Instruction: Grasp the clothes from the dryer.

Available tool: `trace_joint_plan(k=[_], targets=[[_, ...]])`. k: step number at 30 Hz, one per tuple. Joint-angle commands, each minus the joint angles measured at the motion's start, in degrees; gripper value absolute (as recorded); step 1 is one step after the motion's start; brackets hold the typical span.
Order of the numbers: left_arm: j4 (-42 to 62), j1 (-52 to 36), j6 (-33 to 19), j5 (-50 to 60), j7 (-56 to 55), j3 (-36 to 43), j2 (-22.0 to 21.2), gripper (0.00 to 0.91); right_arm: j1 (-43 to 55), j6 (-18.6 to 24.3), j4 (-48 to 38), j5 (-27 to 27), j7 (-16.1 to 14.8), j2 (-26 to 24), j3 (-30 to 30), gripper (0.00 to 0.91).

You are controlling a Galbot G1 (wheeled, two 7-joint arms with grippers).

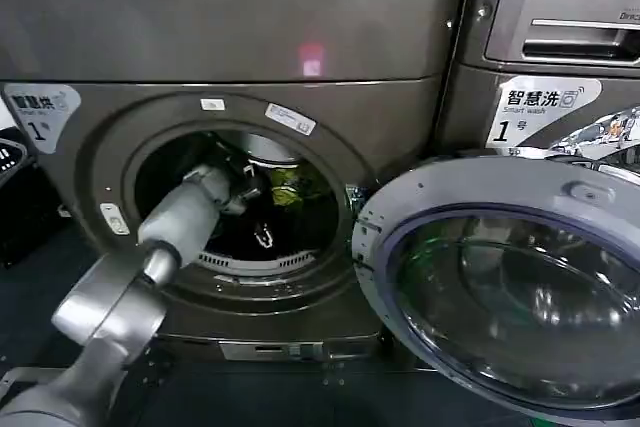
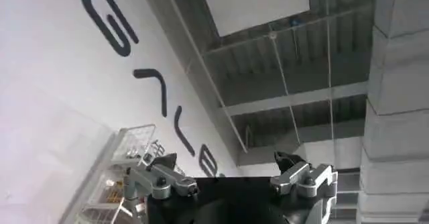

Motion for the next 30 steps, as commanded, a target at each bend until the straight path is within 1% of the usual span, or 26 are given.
trace_joint_plan(k=[1,3,6,12,18,26,30], targets=[[-7.3,2.7,-0.9,-6.4,3.4,4.3,4.1,0.907,-0.1,0.1,0.0,0.0,0.0,0.1,0.2,0.907],[-9.7,4.0,0.4,-8.6,3.9,5.4,5.6,0.907,-0.1,0.1,0.1,0.0,0.0,0.2,0.2,0.907],[-8.0,3.9,1.1,-7.6,4.1,5.4,5.5,0.907,0.0,0.0,0.4,0.0,0.0,0.2,0.1,0.907],[-2.2,2.2,-1.1,2.6,4.5,5.6,3.1,0.907,0.6,0.2,0.3,-0.2,-0.1,0.5,-0.4,0.907],[0.2,-0.6,0.4,8.4,3.5,5.7,0.7,0.907,0.7,0.3,-0.2,-0.2,-0.2,0.3,-0.6,0.907],[1.6,-2.8,1.7,13.1,2.2,8.4,0.0,0.907,1.7,0.5,-0.2,-0.9,-0.3,0.3,-1.9,0.907],[3.4,-3.2,1.9,13.4,1.8,9.4,-0.7,0.907,2.0,0.6,-0.3,-1.1,-0.4,0.1,-2.3,0.907]])
